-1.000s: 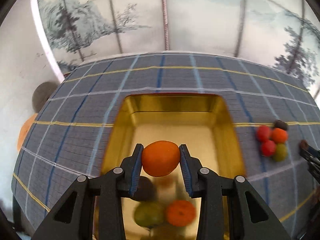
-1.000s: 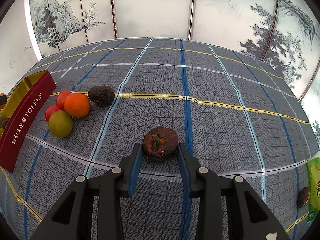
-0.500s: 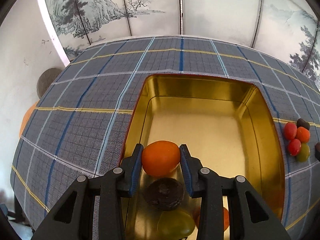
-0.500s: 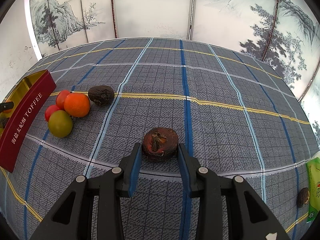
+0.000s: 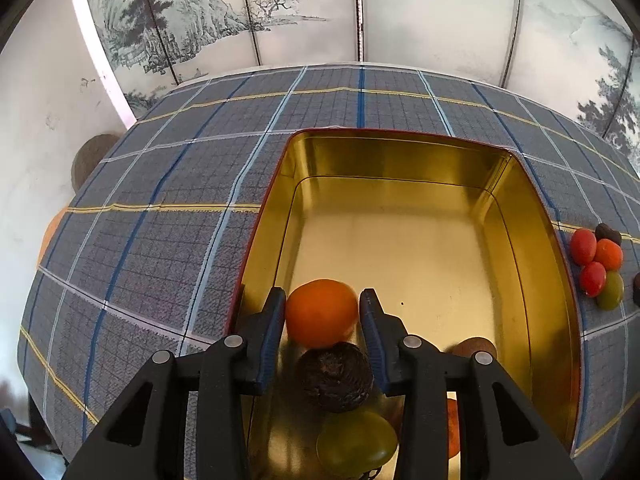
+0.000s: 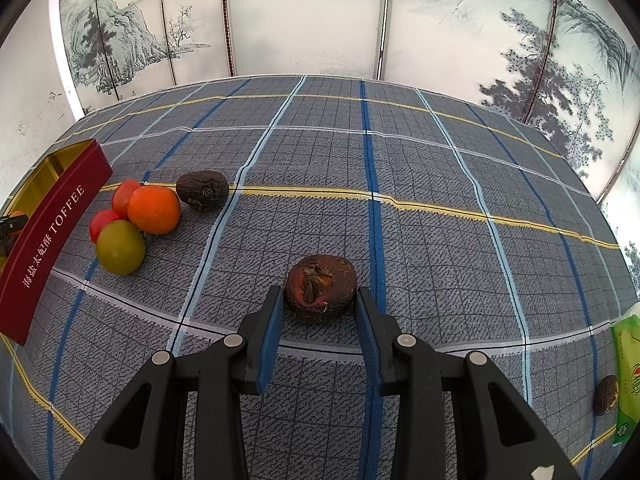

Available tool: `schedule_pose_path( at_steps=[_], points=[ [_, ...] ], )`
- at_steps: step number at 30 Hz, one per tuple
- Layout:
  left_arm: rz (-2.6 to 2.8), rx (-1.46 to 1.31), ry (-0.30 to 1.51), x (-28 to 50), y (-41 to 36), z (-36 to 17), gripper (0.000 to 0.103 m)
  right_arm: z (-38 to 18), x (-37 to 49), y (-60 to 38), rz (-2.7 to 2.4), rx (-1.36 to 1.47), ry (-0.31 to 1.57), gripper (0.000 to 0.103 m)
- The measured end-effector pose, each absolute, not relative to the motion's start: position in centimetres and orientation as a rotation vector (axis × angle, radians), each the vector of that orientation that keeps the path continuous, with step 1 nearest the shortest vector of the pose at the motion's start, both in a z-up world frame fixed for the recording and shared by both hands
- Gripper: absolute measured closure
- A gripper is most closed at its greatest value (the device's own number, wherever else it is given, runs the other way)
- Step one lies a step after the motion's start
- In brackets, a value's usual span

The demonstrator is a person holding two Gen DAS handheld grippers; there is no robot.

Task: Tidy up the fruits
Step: 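Lower the orange tomato into the tin and open the left tool, then carry the dark brown mangosteen over the tin and open the right tool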

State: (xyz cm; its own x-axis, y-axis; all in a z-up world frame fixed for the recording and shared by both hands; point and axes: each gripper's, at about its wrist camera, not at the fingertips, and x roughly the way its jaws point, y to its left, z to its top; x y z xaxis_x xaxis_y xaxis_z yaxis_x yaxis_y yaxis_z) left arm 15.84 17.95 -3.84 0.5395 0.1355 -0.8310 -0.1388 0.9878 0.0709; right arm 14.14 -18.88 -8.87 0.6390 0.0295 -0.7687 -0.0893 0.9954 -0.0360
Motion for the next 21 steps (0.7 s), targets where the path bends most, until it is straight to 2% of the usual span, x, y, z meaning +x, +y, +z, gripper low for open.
schedule_pose_path(
  at_steps=[5, 9, 15, 21],
  points=[
    [0.148, 0.011, 0.980, 15.6, 17.7, -3.8, 0.061, -8.9, 14.1, -18.8, 0.067, -0.074, 0.875, 0.070],
    [0.146, 0.061, 0.955, 15.2, 17.2, -3.7, 0.052, -8.8, 14.1, -18.8, 0.067, -0.074, 0.875, 0.070],
    [0.128, 0.108, 0.920, 14.5, 16.7, -3.7, 0.045, -8.7, 14.1, -18.7, 0.062, -0.079, 0.882, 0.070],
    [0.078, 0.068, 0.898, 13.7, 16.8, -3.2, 0.034, -5.6, 13.1, -15.6, 0.148, -0.099, 0.829, 0.070]
  ],
)
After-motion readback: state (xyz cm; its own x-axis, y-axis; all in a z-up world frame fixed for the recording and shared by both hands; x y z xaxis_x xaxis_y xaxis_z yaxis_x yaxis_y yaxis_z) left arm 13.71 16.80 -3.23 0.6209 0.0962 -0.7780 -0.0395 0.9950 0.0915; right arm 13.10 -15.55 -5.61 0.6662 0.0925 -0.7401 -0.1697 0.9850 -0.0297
